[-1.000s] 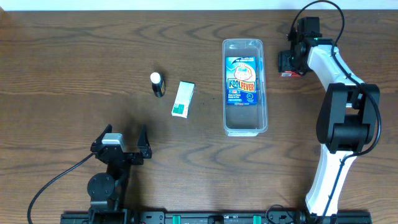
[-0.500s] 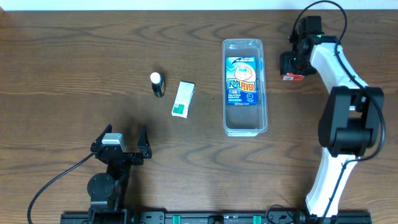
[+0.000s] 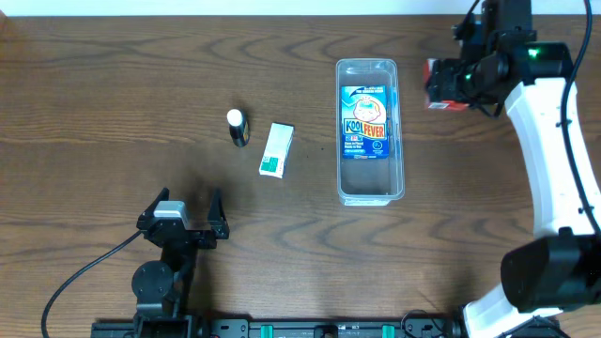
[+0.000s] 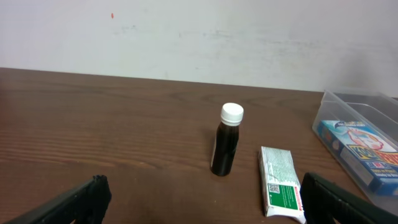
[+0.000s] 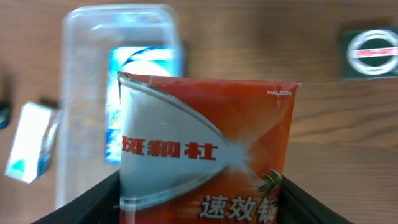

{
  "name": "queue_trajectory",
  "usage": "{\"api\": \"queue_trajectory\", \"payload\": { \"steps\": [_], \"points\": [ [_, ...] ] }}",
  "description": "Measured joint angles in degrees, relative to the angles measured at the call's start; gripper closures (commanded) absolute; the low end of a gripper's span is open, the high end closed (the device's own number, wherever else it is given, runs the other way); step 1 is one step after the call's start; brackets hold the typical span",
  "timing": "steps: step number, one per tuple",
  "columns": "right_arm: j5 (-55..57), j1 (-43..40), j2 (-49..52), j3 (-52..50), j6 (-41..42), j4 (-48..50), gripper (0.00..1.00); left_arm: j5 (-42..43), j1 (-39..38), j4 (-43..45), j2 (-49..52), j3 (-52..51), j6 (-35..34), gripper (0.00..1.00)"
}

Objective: Pack container
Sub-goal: 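Carry the red packet into the container and release it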

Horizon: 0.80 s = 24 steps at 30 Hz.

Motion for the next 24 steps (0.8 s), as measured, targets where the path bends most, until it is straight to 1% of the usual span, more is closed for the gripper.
{"api": "queue_trajectory", "payload": {
  "steps": [6,12,18,24],
  "points": [
    [-1.62,6.75,0.09,-0.04,1.73,-1.18,0.33,0.00,0.00,0.00,0.00,0.00,0.00,0.02],
    [0.44,12.74,2.14,-0.37,5.55,3.39,0.34,0.00,0.00,-0.02,0.00,0.00,0.00,0.02],
    [4.20,16.15,9.07,-0.59,9.38,6.16,0.31,0.00,0.00,0.00,0.00,0.00,0.00,0.02],
    [7.28,16.92,16.46,-1.22,12.37,8.04,0.31,0.00,0.00,0.00,0.00,0.00,-0.02,0.02]
  ]
}}
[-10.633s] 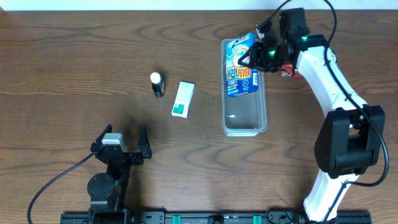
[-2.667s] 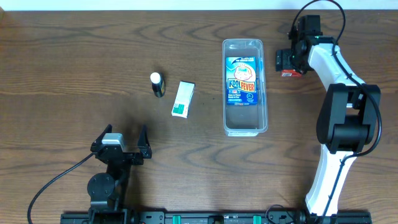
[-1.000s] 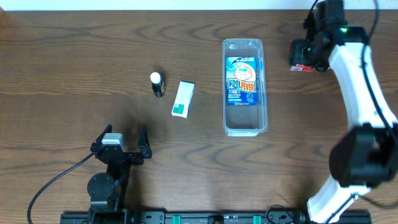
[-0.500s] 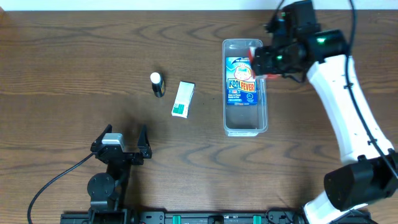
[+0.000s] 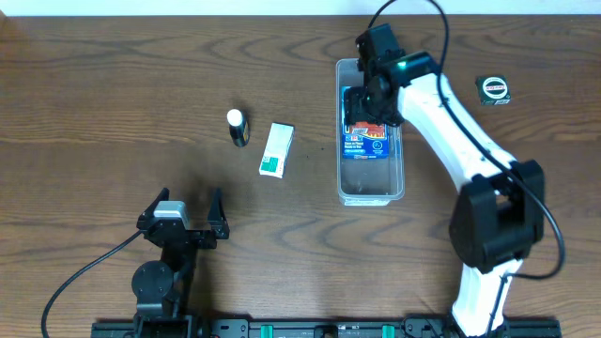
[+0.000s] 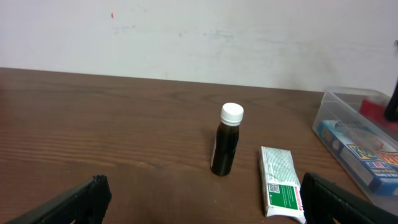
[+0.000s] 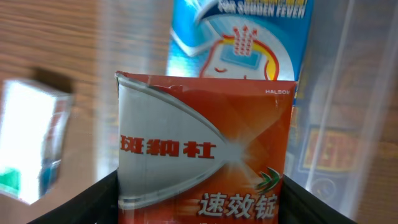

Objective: Pack container
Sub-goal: 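Carry the red packet into the container and release it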

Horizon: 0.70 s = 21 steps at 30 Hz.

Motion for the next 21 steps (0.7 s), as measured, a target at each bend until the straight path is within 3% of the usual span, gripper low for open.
{"api": "queue_trajectory", "payload": {
  "steps": [14,21],
  "points": [
    [4.52,-0.02,4.07,-0.11,2.05,4.94,0.29,0.00,0.00,0.00,0.00,0.00,0.02,0.02],
    [4.63,-0.02,4.09,0.02,2.01,3.85,0.21,-0.02,0.00,0.00,0.00,0.00,0.00,0.02]
  ]
}}
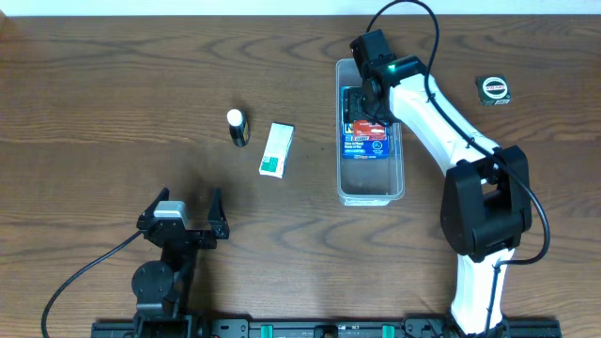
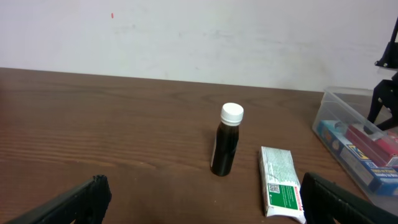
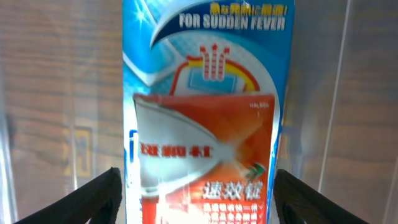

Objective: Pack container
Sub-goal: 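Carry the red packet into the container and release it, then move the right gripper over the green Zam-Buk box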

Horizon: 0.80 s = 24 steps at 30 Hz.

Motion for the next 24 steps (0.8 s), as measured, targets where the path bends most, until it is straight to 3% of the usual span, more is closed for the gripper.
{"api": "queue_trajectory", "payload": {
  "steps": [7,13,18,24],
  "points": [
    [-1.07,-0.04,-3.58,2.71,-3.39,-1.07,0.14,0.02,0.00,0.00,0.00,0.00,0.02,0.02],
    [1.40,-3.52,-16.50,5.31,-9.25,-2.71,0.12,0.02,0.00,0.00,0.00,0.00,0.00,0.02],
    [6.27,-14.05,-23.54,6.95,-17.49,-3.93,0.06,0.00,-0.02,-0.02,0.00,0.00,0.00,0.02],
    [5.95,-25.44,-18.84,6.97,-25.97,-1.86,0.03,0.00,0.00,0.00,0.00,0.00,0.00,0.02]
  ]
}}
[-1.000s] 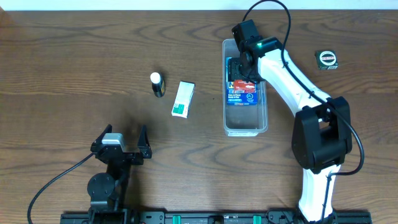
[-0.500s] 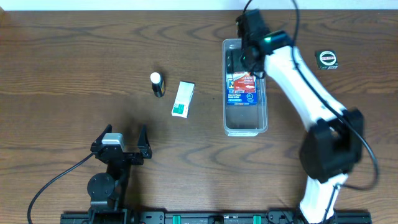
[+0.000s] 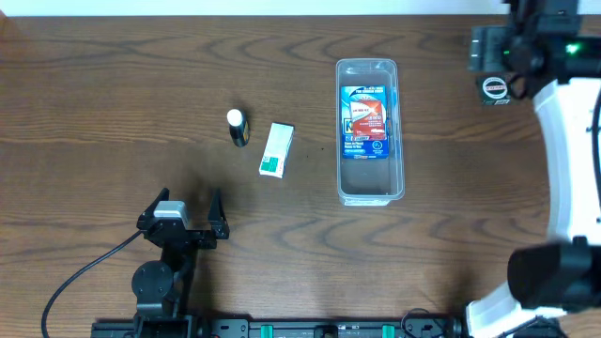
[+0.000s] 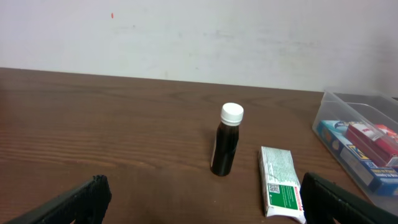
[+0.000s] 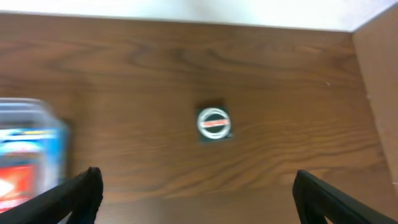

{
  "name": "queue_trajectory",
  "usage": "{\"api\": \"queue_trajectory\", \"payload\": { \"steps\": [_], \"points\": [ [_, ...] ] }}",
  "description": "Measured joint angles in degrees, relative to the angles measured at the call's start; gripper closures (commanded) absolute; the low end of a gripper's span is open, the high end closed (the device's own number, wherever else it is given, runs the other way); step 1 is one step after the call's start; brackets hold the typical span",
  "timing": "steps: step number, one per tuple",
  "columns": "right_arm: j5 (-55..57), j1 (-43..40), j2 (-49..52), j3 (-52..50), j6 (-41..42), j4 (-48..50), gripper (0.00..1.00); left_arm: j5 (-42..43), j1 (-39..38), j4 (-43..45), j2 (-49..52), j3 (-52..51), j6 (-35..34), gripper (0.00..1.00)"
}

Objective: Pack container
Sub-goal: 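Move the right gripper over the green Zam-Buk box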

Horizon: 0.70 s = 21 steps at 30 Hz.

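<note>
The clear plastic container stands right of the table's middle. A blue Kool Fever box lies in it, with a red sachet on top. Left of it lie a white and green box and an upright dark bottle with a white cap. A small dark square tin with a round label sits at the far right, also seen as the tin. My right gripper hovers open above the table near that tin, empty. My left gripper rests open at the front left, facing the bottle and box.
The wooden table's far edge meets a white wall. A brown panel bounds the right side in the right wrist view. My right arm runs down the table's right edge.
My right gripper has left the container and moved to the far right corner, above the dark tin. The red sachet stays on the blue box. The left arm is unchanged.
My right gripper held the red sachet at the far right, beside the container. Then it carried the sachet over the container's far end. Then the sachet lay released on the blue box with the gripper open above it. Now the gripper hangs empty by the tin.
</note>
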Motion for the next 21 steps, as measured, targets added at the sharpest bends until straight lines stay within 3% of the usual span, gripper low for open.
{"api": "queue_trajectory", "payload": {
  "steps": [11,21],
  "points": [
    [-10.56,-11.23,14.95,-0.66,-11.28,5.25,0.01,0.02,0.00,-0.02,0.00,0.00,0.02,0.02],
    [-17.86,-12.66,21.73,-0.68,-24.22,11.21,0.01,0.02,0.00,0.00,0.00,0.00,0.02,0.02]
  ]
}}
